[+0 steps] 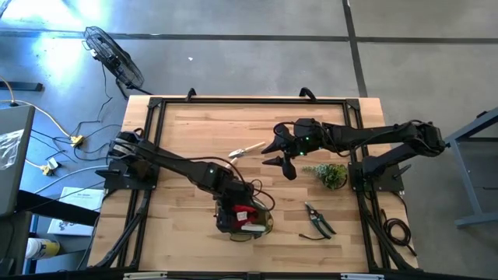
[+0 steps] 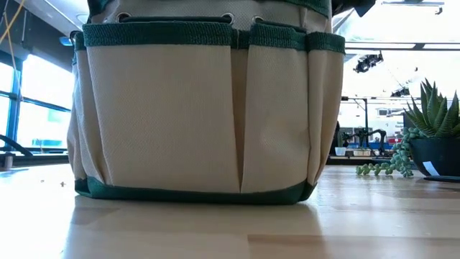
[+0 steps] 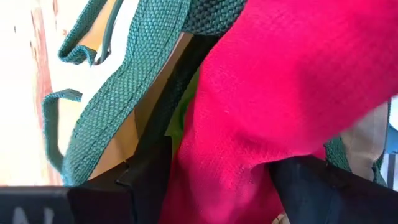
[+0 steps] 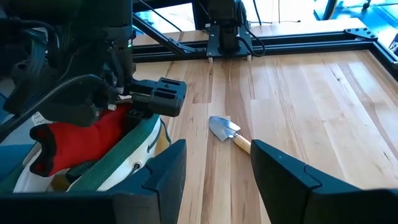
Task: Pick & Place Garden tools in Gardening bag
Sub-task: Put the red gloves into the gardening bag
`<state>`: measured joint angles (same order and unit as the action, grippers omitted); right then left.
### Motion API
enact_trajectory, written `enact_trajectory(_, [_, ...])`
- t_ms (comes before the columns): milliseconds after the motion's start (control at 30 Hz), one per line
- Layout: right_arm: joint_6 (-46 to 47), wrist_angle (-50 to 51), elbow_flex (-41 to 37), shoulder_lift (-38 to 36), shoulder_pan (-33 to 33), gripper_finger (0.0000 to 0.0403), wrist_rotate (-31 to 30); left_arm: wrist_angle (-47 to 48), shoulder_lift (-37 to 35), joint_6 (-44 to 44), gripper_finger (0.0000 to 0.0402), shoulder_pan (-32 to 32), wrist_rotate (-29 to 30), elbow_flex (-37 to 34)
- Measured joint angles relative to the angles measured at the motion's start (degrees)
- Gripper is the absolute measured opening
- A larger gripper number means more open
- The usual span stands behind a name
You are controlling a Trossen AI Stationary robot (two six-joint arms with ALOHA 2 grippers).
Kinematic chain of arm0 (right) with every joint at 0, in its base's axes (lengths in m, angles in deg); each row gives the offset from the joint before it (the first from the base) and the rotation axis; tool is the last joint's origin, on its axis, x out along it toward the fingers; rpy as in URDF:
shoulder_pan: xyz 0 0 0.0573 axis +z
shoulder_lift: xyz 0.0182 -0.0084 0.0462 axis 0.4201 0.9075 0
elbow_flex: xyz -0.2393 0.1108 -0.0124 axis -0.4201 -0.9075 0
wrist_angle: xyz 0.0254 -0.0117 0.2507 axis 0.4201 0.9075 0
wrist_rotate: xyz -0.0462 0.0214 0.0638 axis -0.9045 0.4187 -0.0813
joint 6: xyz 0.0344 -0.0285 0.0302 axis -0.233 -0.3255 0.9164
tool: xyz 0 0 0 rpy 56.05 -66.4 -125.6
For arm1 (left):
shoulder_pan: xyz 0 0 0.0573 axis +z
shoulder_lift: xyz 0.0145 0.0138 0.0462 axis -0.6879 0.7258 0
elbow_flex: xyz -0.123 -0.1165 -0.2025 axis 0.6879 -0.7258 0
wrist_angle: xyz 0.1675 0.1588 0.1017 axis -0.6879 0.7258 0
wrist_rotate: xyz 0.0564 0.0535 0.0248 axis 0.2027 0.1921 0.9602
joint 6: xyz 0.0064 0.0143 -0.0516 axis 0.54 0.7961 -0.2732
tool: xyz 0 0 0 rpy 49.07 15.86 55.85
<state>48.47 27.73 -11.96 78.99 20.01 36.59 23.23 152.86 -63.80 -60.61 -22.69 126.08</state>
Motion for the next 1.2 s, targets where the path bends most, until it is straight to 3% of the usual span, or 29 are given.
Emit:
enact_trajectory(300, [-0.04, -0.66, 0.0, 0.0, -0.03, 0.0169, -0.02, 0.3, -1.05, -0.49, 0.0251, 2.19, -6.39, 3.01])
enact_trajectory(800, [-0.07, 0.37, 0.0, 0.0, -0.03, 0.0169, -1.51, 4.66, -1.05, 0.36, 0.0251, 2.54, -6.06, 7.11])
enact_trajectory(1200, [-0.07, 1.14, 0.0, 0.0, -0.03, 0.0169, -1.51, 6.55, -1.05, -0.01, 0.0251, 2.49, 6.66, 7.1])
